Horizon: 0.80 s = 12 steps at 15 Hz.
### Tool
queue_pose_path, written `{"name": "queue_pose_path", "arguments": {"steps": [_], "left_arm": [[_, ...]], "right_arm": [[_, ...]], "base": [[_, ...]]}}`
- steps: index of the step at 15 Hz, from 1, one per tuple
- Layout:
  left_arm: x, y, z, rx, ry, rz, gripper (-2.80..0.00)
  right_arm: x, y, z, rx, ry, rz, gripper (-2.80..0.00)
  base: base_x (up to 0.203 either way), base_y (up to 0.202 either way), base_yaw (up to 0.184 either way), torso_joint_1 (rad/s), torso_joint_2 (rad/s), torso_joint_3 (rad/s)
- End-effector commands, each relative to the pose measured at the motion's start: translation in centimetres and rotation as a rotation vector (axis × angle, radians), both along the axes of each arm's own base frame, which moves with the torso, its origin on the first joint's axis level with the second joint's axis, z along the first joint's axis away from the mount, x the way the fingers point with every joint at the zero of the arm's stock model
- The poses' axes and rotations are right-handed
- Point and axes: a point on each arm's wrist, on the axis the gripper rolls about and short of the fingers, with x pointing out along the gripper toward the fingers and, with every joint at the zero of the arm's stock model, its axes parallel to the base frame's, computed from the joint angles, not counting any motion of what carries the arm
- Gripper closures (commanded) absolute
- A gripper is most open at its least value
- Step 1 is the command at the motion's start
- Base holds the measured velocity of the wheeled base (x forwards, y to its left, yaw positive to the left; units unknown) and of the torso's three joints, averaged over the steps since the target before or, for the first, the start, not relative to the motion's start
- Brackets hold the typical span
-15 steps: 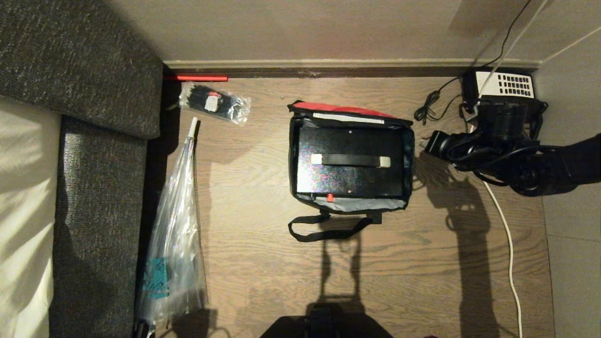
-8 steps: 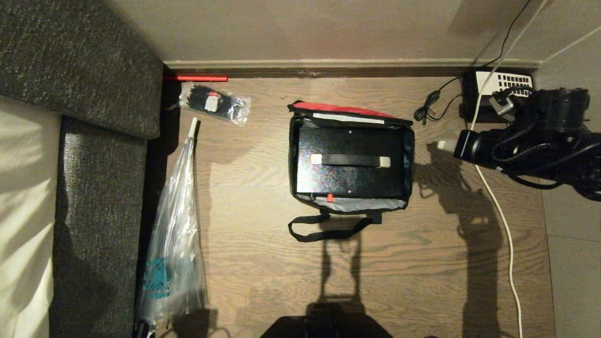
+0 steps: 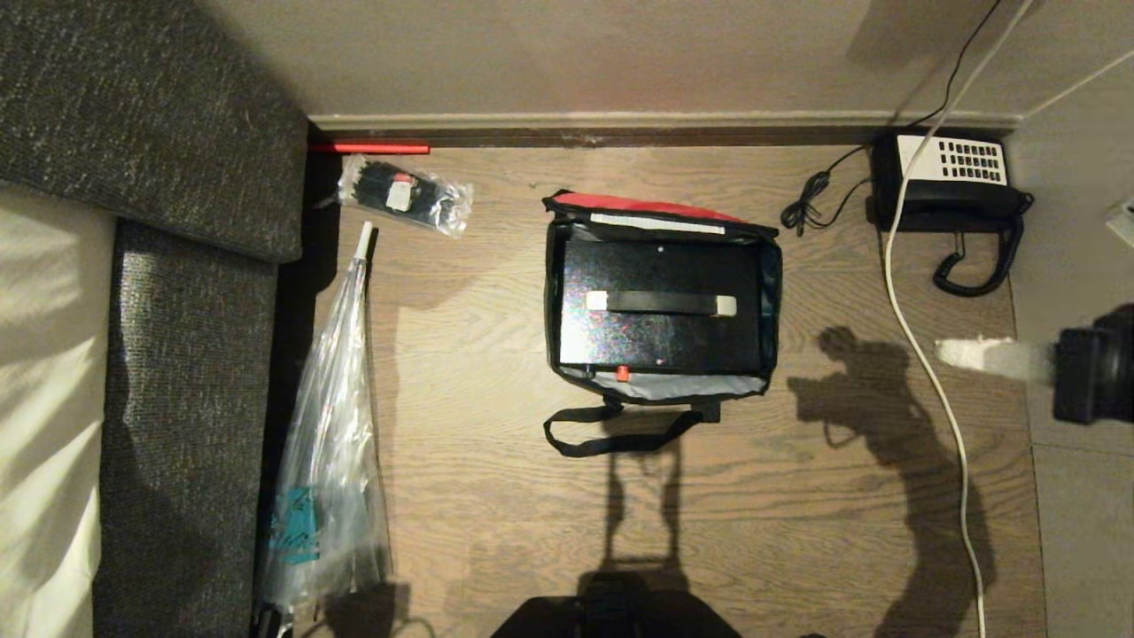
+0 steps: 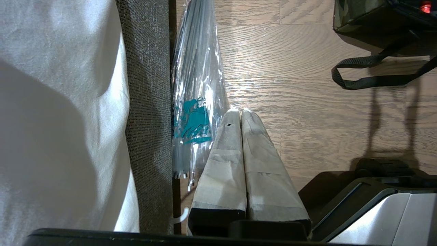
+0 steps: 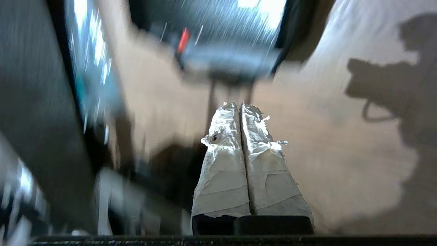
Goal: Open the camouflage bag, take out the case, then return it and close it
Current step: Close the top of the storage box
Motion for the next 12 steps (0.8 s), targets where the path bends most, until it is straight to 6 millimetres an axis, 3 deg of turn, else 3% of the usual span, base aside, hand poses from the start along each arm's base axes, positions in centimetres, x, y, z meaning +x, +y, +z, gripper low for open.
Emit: {"name": "queue_pose_path", "arguments": {"steps": [1,4,7,12], "left_arm": [[0.0,0.0,0.0,0.000,0.002,0.001,0.00],[0.0,0.0,0.0,0.000,0.002,0.001,0.00],[0.0,0.0,0.0,0.000,0.002,-0.001,0.00],[0.0,0.0,0.0,0.013,0.005,-0.004,0.00]], "right_arm": [[-5.1,-0.3,0.6,-0.029,-0.042,0.029,0.00],[-9.2,-0.4,0.6,-0.034,0.026,0.078,0.00],[-12.2,-0.4,2.5,0.054,0.104,0.146,0.00],[-12.2,-0.4,3.0,0.057,0.089,0.149,0.00]], "base": [[0.000,0.000,0.000,0.000,0.00,0.000],[0.000,0.000,0.000,0.000,0.00,0.000],[0.000,0.000,0.000,0.000,0.00,0.000],[0.000,0.000,0.000,0.000,0.00,0.000]]}}
